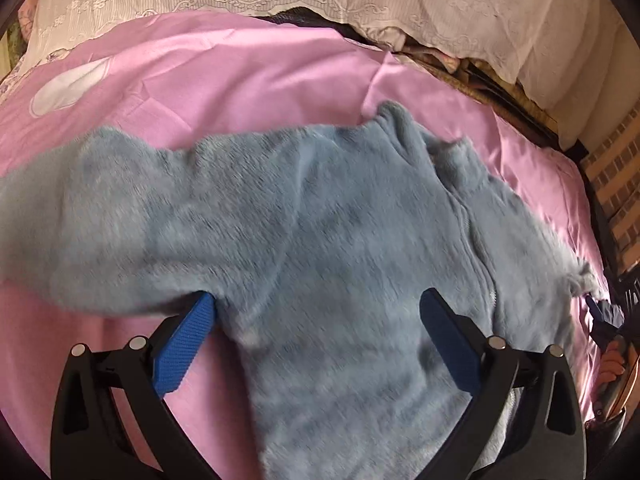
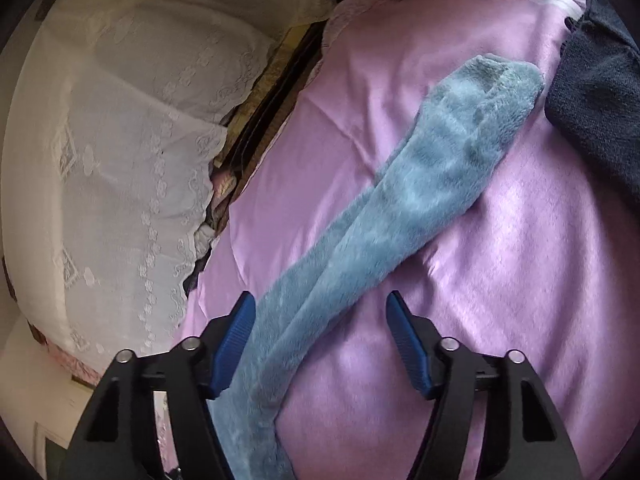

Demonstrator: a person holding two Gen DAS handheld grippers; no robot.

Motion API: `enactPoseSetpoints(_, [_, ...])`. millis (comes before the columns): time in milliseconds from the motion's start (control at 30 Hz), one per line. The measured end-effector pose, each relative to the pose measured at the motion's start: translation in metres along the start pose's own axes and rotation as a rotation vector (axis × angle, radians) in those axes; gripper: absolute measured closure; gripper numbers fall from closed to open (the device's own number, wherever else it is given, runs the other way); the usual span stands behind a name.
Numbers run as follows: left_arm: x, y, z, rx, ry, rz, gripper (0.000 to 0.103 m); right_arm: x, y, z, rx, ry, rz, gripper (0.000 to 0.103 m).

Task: Fold small clothes
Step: 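Move the right tool to the jacket sleeve cuff and grasp it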

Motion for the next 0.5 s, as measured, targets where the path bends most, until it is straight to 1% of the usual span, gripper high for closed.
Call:
enactPoseSetpoints(100, [0.014, 0.007, -0.006, 0.015, -0.010, 0.034, 0.004, 0.006, -0.017, 0.018, 0.114, -0.032, -0.014, 0.045])
enactPoseSetpoints(133, [0.019, 0.003, -0.010, 0.047, -0.014, 0.061, 0.004, 0.007, -0.023, 0.021, 0.131, -0.049, -0.013, 0.049])
enactPoseSetpoints(167, [0.018, -0.001, -0.012, 0.081, -0.019, 0.094, 0.004, 0.008, -0.027, 0.026, 0.140, -0.069, -0.017, 0.056])
enactPoseSetpoints(233, [0.017, -0.016, -0.011, 0.160, -0.025, 0.159, 0.004, 0.011, -0.032, 0.033, 0.148, -0.102, -0.034, 0.065])
enactPoseSetpoints(267, [0.019, -0.020, -0.011, 0.182, -0.020, 0.177, 0.004, 0.012, -0.034, 0.037, 0.155, -0.116, -0.040, 0.067])
enactPoseSetpoints(300, [0.021, -0.022, -0.010, 0.195, -0.011, 0.197, 0.004, 0.012, -0.035, 0.041, 0.160, -0.133, -0.045, 0.068])
enactPoseSetpoints(367, [0.021, -0.020, -0.010, 0.191, -0.009, 0.194, 0.004, 0.013, -0.036, 0.050, 0.159, -0.171, -0.061, 0.068])
enactPoseSetpoints(433, [0.023, -0.015, -0.008, 0.168, -0.004, 0.168, 0.004, 0.013, -0.035, 0.060, 0.167, -0.229, -0.084, 0.068])
enactPoseSetpoints(500, [0.024, -0.013, -0.007, 0.158, -0.002, 0.158, 0.004, 0.011, -0.039, 0.068, 0.193, -0.262, -0.089, 0.068])
Point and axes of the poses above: each gripper's, at about its wrist camera, not at the fingertips, and x roughly the way its jaws point, y to its left, z to its top, the point moved 4 cm from there along x, roughly the way its jaws point, and after that the axes turned 9 degrees about x, right-handed, at the moved point
